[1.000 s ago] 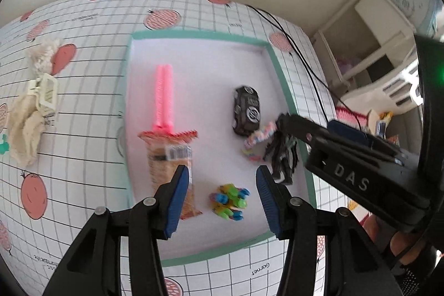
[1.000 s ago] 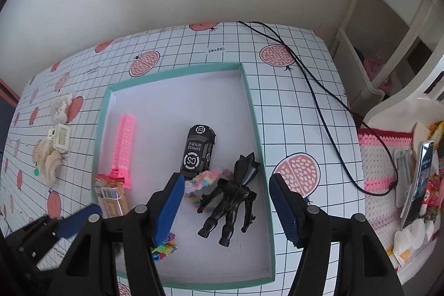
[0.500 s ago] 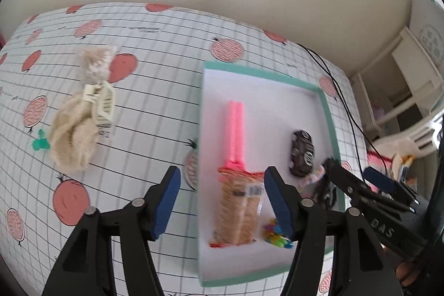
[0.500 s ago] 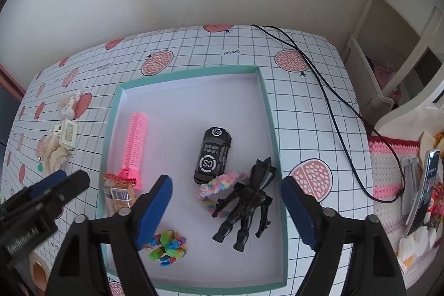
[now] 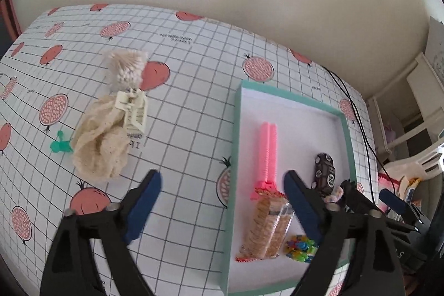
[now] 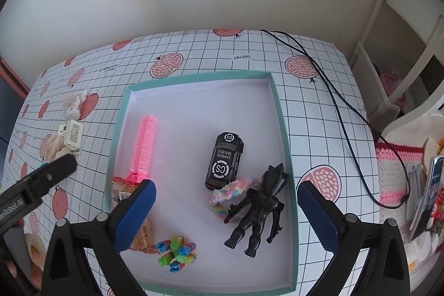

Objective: Organize objects
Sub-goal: 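Move both tools back toward the lace bag and green toy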

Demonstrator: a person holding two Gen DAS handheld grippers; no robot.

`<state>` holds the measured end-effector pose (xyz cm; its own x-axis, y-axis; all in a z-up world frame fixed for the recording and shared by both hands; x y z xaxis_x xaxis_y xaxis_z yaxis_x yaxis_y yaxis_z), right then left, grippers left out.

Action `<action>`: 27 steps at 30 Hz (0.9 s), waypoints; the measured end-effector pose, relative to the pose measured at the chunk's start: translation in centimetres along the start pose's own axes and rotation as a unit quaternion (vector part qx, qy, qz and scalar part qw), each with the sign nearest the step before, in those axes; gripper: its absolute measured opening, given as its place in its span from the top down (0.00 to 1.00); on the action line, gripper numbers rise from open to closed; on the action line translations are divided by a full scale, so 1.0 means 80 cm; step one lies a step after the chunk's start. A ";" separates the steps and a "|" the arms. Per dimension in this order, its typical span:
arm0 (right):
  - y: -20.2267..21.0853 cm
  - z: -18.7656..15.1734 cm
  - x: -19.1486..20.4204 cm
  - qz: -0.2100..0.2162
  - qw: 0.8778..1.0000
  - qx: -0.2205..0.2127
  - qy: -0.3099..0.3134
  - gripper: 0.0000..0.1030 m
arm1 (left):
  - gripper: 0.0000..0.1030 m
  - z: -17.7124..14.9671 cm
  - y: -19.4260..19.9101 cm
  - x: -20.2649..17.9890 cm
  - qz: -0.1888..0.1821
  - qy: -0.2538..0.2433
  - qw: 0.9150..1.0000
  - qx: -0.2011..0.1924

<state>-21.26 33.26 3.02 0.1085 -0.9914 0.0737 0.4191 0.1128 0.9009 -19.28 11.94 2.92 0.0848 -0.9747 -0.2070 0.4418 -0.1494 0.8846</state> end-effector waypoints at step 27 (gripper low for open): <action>0.004 0.017 0.043 0.033 0.999 -0.023 -0.007 0.00 | 0.00 0.044 0.039 0.077 0.019 0.031 0.997 -0.061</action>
<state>-22.00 29.83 4.13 0.1257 -0.9823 0.1391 0.4521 0.1816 0.8733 -20.51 4.92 5.88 0.1560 -0.9666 -0.2032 0.5431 -0.0879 0.8350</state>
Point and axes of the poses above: each gripper's, at about its wrist camera, not at the fingertips, and y roughly against the way its jaws point, x to its left, z to its top, the point moved 7 cm from there along -y, roughly the way its jaws point, and after that the axes turned 2 degrees about z, right-handed, at the moved point
